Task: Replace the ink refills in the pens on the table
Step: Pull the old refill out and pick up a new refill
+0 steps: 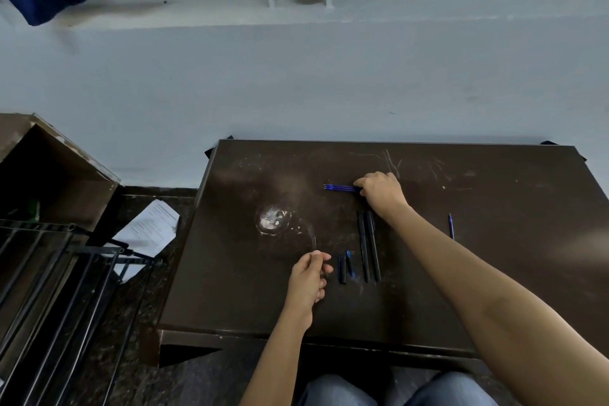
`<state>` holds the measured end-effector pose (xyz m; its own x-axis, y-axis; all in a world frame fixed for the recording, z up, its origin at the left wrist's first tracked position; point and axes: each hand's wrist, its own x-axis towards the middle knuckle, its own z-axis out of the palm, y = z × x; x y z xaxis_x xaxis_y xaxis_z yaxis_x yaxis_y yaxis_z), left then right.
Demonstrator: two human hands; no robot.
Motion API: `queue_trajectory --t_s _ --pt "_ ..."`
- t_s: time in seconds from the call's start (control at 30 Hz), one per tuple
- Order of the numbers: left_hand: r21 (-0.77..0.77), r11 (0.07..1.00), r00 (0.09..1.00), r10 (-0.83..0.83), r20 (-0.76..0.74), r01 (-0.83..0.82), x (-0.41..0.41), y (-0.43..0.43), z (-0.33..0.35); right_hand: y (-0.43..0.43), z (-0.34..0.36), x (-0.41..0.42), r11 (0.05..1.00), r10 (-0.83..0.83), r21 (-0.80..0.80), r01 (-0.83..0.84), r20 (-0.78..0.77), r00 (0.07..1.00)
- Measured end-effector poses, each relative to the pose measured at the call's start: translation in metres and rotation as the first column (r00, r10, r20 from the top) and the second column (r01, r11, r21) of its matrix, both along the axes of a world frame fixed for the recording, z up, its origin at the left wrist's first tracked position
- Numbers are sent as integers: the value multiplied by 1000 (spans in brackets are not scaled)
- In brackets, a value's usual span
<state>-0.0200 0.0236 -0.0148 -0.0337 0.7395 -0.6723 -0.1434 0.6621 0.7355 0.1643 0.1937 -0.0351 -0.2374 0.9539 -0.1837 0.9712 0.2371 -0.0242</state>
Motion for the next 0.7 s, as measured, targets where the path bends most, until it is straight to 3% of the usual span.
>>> queue_trajectory --t_s 0.27,0.4,0.5,0.57,0.7 --pt "-9 1000 1000 -15 0 15 9 0 1 0 0 4 1000 -29 -2 28 -49 998" --pt "-22 999 1000 -23 0 23 16 1 4 -11 9 9 989 -136 30 146 -210 968" --pt "-30 999 999 -32 8 33 20 1 8 -31 18 23 927 -319 54 372 -410 855" --pt "-23 999 999 -33 16 33 22 0 11 -49 23 38 844 -463 35 536 -458 759" --pt "8 1000 999 -24 24 24 28 -3 19 -85 24 72 611 -785 -159 776 -247 568"
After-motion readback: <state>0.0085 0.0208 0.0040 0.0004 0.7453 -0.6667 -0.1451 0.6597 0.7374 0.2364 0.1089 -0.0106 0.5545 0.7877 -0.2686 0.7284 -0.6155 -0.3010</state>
